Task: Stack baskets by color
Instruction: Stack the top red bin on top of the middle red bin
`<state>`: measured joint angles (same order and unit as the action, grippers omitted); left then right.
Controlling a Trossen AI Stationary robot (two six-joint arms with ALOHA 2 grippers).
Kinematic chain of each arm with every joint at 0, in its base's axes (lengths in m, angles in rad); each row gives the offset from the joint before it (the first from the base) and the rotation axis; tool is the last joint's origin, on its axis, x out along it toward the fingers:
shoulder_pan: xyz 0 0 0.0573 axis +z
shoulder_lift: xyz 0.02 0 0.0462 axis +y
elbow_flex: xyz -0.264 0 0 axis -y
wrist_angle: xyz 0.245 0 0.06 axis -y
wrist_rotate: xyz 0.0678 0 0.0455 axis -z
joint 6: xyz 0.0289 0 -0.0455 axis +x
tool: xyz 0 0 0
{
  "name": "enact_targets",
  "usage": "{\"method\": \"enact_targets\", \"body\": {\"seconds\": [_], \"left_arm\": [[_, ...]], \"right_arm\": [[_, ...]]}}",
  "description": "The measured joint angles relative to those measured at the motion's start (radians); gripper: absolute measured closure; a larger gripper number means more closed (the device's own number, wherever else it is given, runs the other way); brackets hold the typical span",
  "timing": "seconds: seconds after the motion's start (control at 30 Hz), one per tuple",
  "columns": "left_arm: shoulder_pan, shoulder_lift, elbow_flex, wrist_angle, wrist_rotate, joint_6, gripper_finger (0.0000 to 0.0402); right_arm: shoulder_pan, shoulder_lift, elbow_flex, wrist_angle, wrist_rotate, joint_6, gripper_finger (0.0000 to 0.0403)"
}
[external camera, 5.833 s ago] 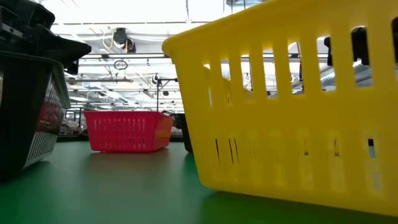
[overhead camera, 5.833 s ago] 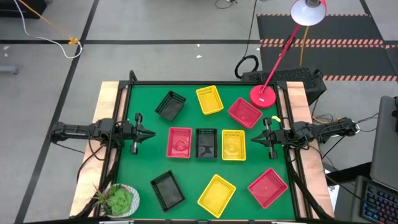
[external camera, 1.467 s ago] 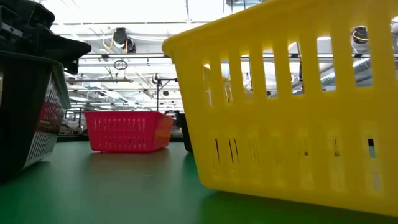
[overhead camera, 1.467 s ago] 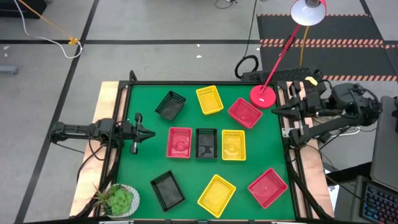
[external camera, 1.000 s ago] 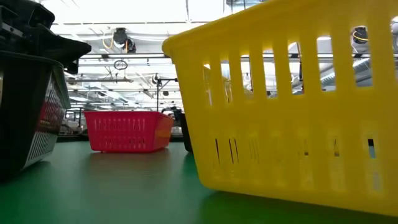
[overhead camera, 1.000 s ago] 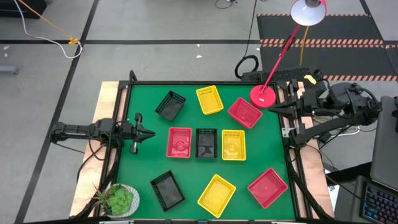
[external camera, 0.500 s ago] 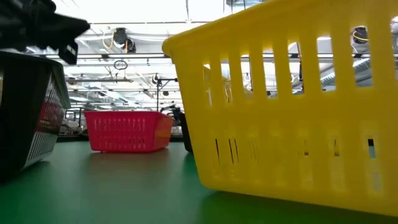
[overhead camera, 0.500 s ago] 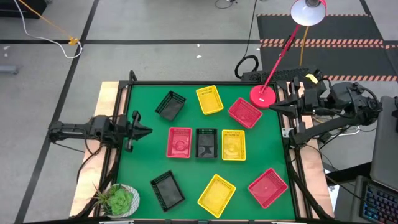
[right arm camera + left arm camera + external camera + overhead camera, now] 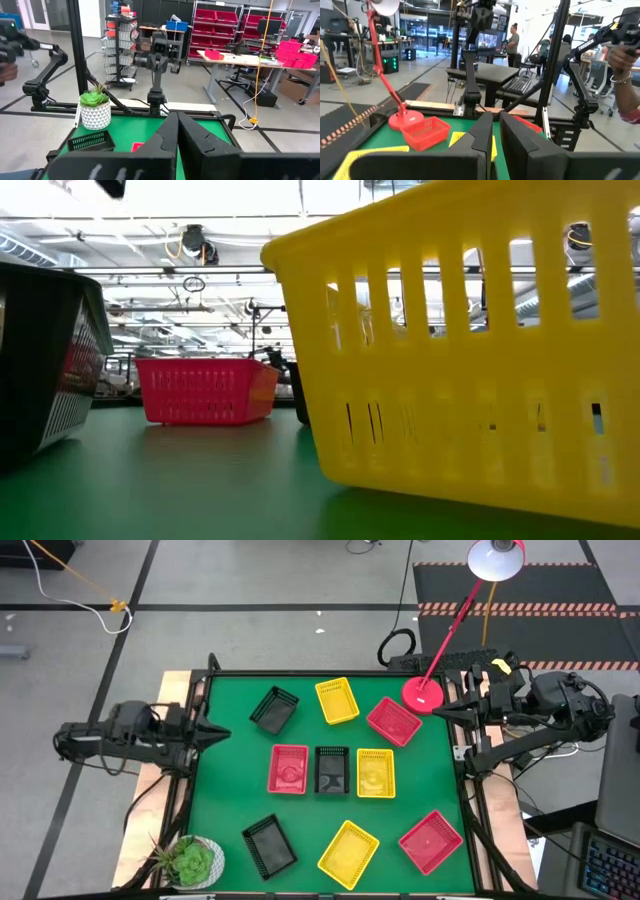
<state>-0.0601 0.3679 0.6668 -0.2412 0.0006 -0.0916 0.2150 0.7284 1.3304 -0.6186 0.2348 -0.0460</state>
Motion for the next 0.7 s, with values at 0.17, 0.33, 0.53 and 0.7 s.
{"method": "enact_targets", "body": {"seconds": [0.17,0.33,0.53,0.7], "left_arm": [[0.0,0.099,0.171,-0.061,0.0,0.033,0.0364],[0.0,0.2,0.342,-0.133,0.0,0.035,0.0364],[0.0,0.312,0.524,-0.233,0.0,0.036,0.0364],[0.0,0.384,0.635,-0.276,0.002,0.036,0.0364]], "right_arm": [[0.0,0.0,0.0,0.0,0.0,0.0,0.0403],[0.0,0.0,-0.001,0.0,0.0,0.0,0.0403],[0.0,0.0,-0.001,0.001,0.0,0.0,0.0403],[0.0,0.0,-0.001,0.0,0.0,0.001,0.0403]]}}
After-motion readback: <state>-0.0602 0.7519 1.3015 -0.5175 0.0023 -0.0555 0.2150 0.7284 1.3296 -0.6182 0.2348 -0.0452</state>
